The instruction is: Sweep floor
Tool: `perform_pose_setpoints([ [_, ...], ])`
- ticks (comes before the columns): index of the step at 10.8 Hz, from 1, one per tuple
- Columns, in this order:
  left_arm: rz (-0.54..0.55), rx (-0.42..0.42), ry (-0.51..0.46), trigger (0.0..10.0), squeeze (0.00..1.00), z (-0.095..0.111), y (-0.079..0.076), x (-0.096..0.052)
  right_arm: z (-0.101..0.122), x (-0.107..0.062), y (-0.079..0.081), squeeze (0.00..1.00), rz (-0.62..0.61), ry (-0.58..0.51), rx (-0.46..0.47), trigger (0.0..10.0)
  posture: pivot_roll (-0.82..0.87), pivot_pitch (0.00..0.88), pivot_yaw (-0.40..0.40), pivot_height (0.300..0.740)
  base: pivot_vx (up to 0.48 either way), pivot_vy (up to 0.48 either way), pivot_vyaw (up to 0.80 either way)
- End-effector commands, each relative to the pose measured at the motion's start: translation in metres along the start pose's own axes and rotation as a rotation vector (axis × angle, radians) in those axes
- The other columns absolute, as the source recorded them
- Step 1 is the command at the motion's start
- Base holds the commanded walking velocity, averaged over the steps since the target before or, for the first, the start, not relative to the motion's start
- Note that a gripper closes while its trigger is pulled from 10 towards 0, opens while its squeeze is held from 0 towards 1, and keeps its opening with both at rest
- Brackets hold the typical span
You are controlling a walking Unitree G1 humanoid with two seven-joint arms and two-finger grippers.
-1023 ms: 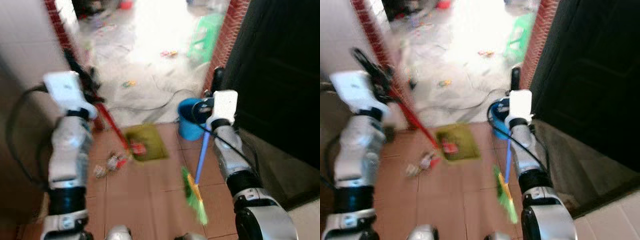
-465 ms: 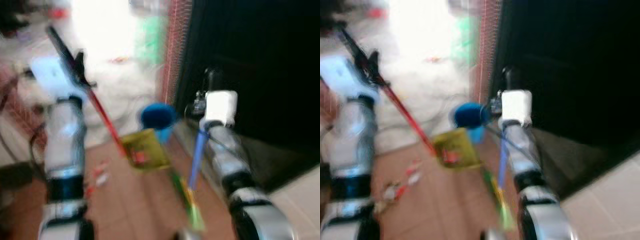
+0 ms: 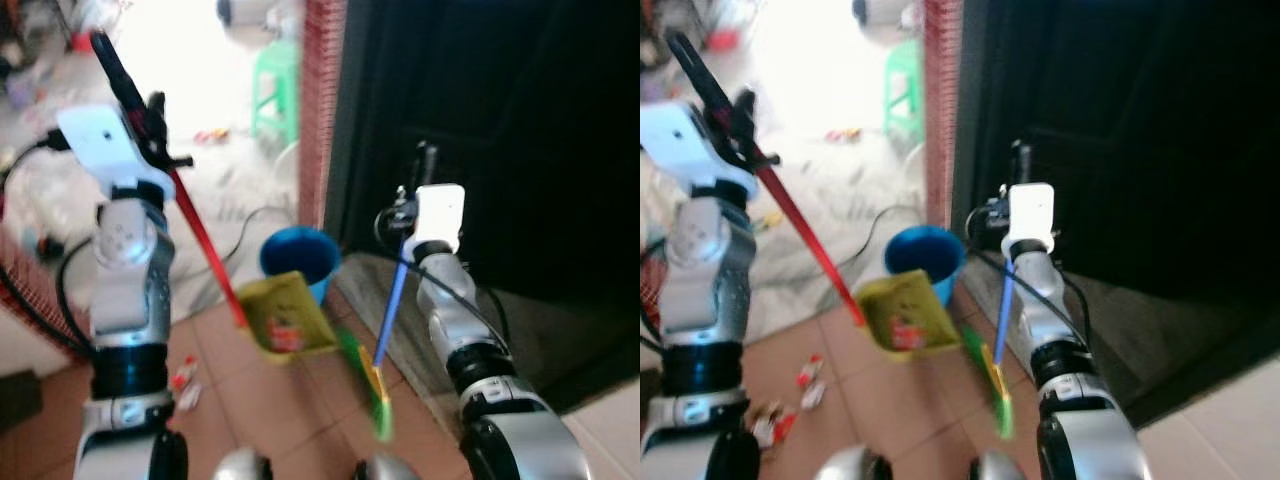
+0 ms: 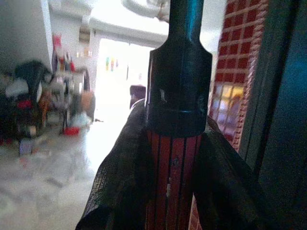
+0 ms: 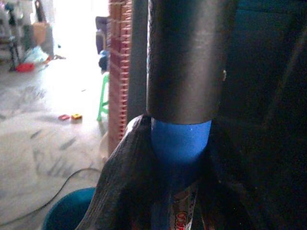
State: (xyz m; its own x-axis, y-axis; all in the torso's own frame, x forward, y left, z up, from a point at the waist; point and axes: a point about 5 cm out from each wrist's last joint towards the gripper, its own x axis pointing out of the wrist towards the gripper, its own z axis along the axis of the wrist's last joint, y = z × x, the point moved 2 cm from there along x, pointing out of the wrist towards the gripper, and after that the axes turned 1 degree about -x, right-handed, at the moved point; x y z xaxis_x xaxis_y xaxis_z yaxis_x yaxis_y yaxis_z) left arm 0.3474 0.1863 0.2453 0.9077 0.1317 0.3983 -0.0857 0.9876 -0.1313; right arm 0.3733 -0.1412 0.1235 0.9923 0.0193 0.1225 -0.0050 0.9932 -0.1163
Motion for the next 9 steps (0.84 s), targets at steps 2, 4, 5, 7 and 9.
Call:
perform_pose_setpoints([
  [2,0.003,-0.029,-0.107,10.0,0.0,0.0234,-0.0059,0.0065,0.0071,0.0021,-0.0046,0.0,0.002,-0.028,-0.033,10.0,0.0,0.0,-0.001,0.74,0.446,0.0,0.0],
  [4,0.031,-0.01,-0.121,10.0,0.0,0.0254,-0.0024,0.0067,0.0101,0.0011,-0.0015,0.0,0.036,-0.054,-0.05,10.0,-0.01,0.0,-0.001,0.74,0.442,0.0,0.38],
  [5,0.033,-0.011,-0.123,10.0,0.0,0.0255,-0.0027,0.0071,0.0098,0.0007,-0.0015,0.0,0.035,-0.052,-0.046,10.0,-0.01,0.0,-0.001,0.74,0.442,0.0,0.76],
  [7,0.039,-0.007,-0.132,10.0,0.0,0.0266,-0.0034,0.0072,0.0084,-0.0003,-0.001,0.0,0.036,-0.046,-0.044,10.0,-0.01,0.0,-0.001,0.74,0.442,0.0,0.2],
  [9,0.07,0.024,-0.16,10.0,0.0,0.0316,0.0005,0.0087,0.007,-0.0013,-0.0005,0.0,0.039,-0.04,-0.042,10.0,-0.01,0.0,0.0,0.74,0.444,0.0,0.0],
])
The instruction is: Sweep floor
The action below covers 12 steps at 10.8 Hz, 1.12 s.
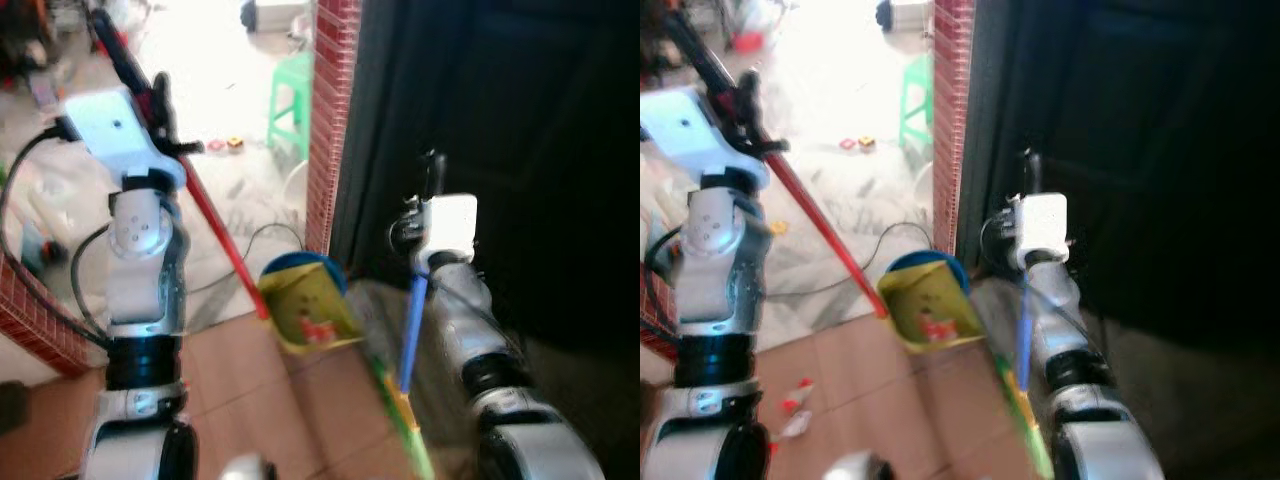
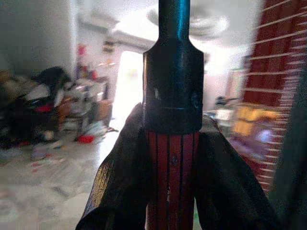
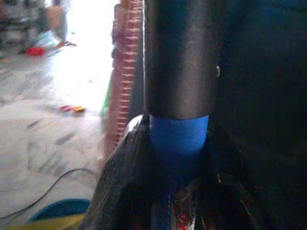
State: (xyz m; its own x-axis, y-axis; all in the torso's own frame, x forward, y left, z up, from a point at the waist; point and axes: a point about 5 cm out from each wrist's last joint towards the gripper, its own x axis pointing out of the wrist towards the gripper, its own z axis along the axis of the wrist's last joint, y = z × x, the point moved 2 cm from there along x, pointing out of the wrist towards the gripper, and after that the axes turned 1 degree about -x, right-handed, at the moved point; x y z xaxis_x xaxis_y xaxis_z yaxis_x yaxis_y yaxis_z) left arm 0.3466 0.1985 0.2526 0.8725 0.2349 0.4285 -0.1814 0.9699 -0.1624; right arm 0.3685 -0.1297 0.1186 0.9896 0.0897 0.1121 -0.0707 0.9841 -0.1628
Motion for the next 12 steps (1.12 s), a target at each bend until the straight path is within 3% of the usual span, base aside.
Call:
perform_pose_setpoints([
  [1,-0.032,0.005,-0.109,10.0,0.0,0.023,-0.011,0.005,0.009,0.002,-0.013,0.0,-0.031,-0.038,-0.005,10.0,-0.01,0.0,0.0,0.74,0.442,0.0,0.0],
  [4,-0.034,0.006,-0.113,10.0,0.0,0.022,-0.014,0.005,0.009,0.004,-0.013,0.0,-0.033,-0.038,-0.008,10.0,-0.01,0.0,-0.001,0.74,0.444,0.0,0.0],
  [8,-0.083,0.137,-0.205,10.0,0.0,0.033,-0.025,0.004,0.008,0.003,-0.011,0.0,-0.026,-0.03,-0.004,10.0,-0.01,0.0,0.001,0.74,0.111,0.0,0.0],
  [10,-0.201,0.187,-0.211,10.0,0.0,0.029,-0.045,-0.002,0.008,0.003,-0.01,0.0,-0.026,-0.03,-0.002,10.0,-0.01,0.0,0.001,0.74,0.0,0.0,0.0],
  [12,-0.42,0.185,-0.178,10.0,0.0,0.014,-0.08,-0.019,0.007,0.004,-0.008,0.0,-0.023,-0.027,-0.002,10.0,-0.01,0.0,0.0,0.74,0.0,0.0,0.0],
])
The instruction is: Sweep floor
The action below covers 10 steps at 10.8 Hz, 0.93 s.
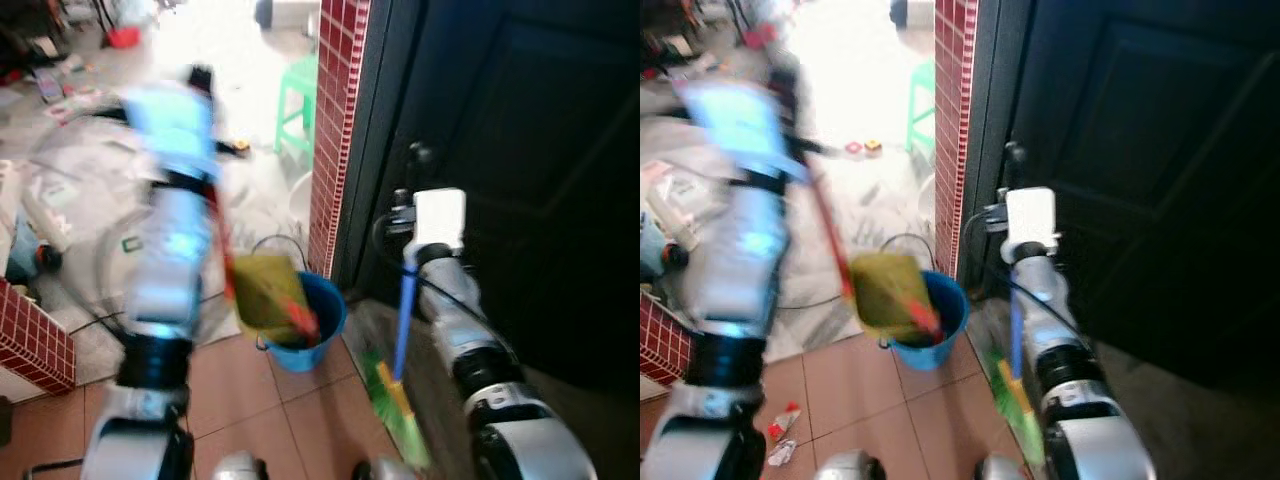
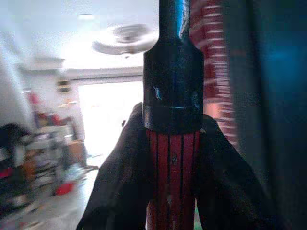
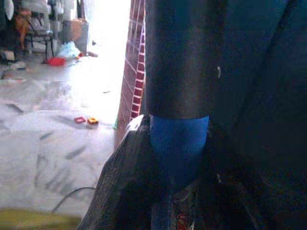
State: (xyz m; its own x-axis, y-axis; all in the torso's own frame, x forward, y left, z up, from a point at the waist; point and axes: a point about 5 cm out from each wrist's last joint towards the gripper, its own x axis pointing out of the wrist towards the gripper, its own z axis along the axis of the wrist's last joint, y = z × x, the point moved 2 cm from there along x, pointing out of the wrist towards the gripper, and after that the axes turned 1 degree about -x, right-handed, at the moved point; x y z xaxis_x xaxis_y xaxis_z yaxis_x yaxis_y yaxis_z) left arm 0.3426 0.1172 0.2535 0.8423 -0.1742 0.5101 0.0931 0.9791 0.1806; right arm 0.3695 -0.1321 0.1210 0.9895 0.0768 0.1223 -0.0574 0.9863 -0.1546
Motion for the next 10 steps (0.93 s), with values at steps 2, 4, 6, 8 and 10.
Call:
perform_pose_setpoints([
  [2,-0.153,0.026,-0.058,10.0,0.0,0.009,-0.021,-0.003,0.006,0.004,-0.006,0.0,-0.011,-0.02,-0.009,10.0,-0.01,0.0,0.001,0.74,0.0,0.0,0.0],
  [4,-0.491,0.07,-0.089,10.0,0.0,0.011,-0.058,-0.016,0.005,0.004,-0.006,0.0,-0.01,-0.017,-0.011,10.0,0.0,0.0,-0.001,0.74,0.0,0.0,0.0],
  [6,-0.483,0.107,-0.148,10.0,0.0,0.024,-0.054,-0.008,0.005,0.004,-0.005,0.0,-0.009,-0.018,-0.012,10.0,-0.01,0.0,0.0,0.74,0.0,0.0,0.0],
  [8,-0.198,0.069,-0.247,10.0,0.0,0.057,-0.012,0.018,0.005,0.004,-0.006,0.0,-0.009,-0.018,-0.017,10.0,-0.01,0.0,-0.002,0.74,0.0,0.0,0.0],
  [10,0.175,0.083,-0.347,10.0,0.0,0.093,0.054,0.031,0.004,0.004,-0.003,0.0,-0.006,-0.015,-0.017,10.0,0.0,0.0,0.0,0.74,0.0,0.0,0.0],
])
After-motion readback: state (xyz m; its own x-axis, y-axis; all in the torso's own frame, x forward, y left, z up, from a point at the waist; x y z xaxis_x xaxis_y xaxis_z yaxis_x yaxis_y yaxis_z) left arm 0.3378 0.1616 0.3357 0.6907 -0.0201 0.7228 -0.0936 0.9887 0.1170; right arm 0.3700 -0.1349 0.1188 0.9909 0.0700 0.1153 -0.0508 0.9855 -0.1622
